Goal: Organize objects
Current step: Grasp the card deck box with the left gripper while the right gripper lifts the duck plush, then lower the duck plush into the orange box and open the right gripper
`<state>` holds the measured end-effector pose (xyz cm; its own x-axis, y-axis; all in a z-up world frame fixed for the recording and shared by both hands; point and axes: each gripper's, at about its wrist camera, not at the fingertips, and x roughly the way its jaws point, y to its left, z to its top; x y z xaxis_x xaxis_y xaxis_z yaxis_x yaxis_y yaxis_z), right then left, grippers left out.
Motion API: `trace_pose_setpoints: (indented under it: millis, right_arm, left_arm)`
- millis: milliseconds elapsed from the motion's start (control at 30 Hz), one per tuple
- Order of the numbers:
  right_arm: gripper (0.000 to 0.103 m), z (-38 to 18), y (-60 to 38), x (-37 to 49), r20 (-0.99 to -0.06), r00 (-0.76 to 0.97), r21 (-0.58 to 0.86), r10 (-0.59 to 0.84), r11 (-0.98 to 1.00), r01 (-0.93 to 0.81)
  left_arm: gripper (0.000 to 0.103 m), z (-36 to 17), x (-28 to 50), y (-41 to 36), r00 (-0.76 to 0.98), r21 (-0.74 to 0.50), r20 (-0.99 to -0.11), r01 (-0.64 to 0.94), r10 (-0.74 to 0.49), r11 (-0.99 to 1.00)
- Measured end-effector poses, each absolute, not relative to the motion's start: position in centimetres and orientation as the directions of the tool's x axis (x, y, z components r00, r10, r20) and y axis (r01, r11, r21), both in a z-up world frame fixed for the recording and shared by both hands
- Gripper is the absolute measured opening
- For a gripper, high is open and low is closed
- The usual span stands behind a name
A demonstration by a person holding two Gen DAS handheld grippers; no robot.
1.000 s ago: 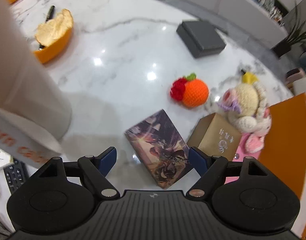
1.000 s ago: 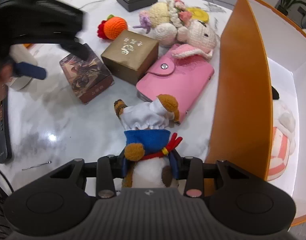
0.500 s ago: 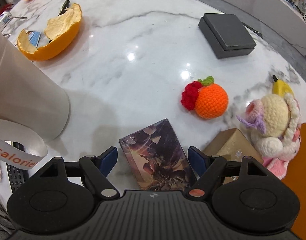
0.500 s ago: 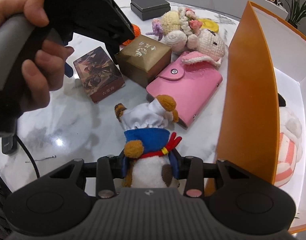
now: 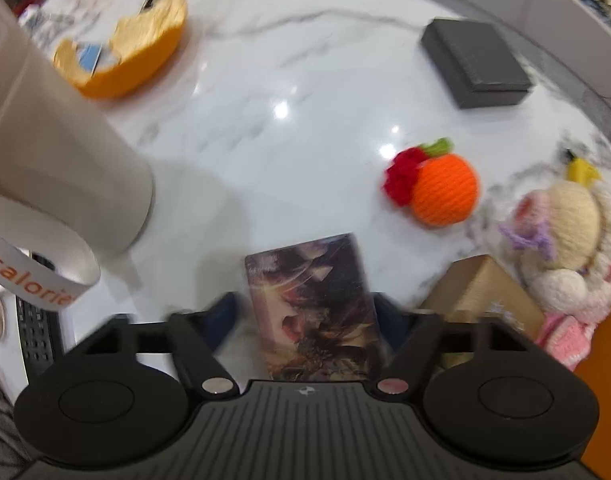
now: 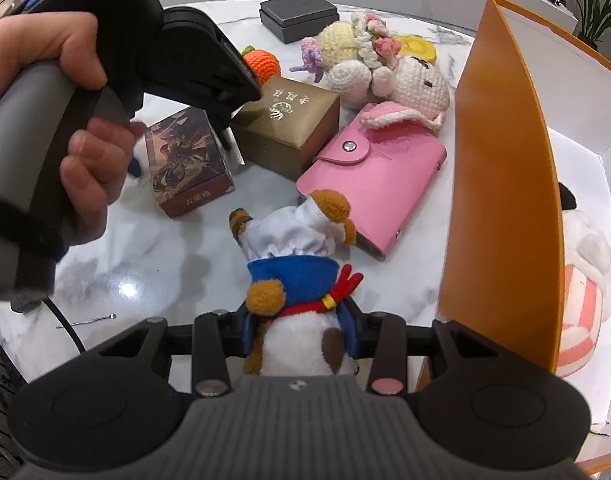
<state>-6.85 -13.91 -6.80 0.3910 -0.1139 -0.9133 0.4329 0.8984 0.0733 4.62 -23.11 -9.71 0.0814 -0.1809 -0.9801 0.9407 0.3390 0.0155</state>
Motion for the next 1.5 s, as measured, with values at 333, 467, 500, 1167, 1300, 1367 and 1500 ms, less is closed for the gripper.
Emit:
trace_pose_setpoints:
  millis: [333,467,500,1167,1300,1367,1500]
  right_arm:
    - [0.041,-6.7,-13.5,-7.2,-0.912,0.400,0.094,-0.091,0.903,0.419]
    - [0.040,-6.2,-13.6,-8.0,-0.901,0.429,0.146,-0.064,0.886,0.440]
    - [0.040,-5.8,-13.6,-8.3,-0.892,0.447,0.164,-0.064,0.877,0.453]
    - [0.040,2.6,-11.0,-18.2,-0.707,0.677,0.300,-0.207,0.778,0.551]
    - [0.040,3.1,-11.1,-20.1,-0.701,0.674,0.298,-0.233,0.763,0.574]
    - [0.040,3.5,-11.3,-20.9,-0.685,0.686,0.315,-0.246,0.749,0.583]
    - [0.040,5.5,-12.8,-22.4,-0.635,0.720,0.335,-0.281,0.739,0.584]
  left_arm:
    - [0.071,-8.3,4.1,-20.7,-0.025,-0.058,-0.977,0.987,-0.210,0.151]
    - [0.071,-6.2,5.4,-17.6,-0.129,-0.149,-0.949,0.988,-0.289,0.048]
    - [0.071,-5.6,5.8,-16.7,-0.153,-0.168,-0.938,0.985,-0.311,0.023]
    - [0.071,0.4,5.2,-4.0,-0.260,-0.078,-0.672,0.956,-0.694,-0.282]
    - [0.071,0.4,4.7,-3.6,-0.255,-0.085,-0.655,0.960,-0.711,-0.267]
    - [0.071,0.5,4.6,-3.3,-0.242,-0.072,-0.650,0.963,-0.720,-0.258]
    - [0.071,0.7,4.4,-3.2,-0.237,-0.065,-0.643,0.965,-0.728,-0.256]
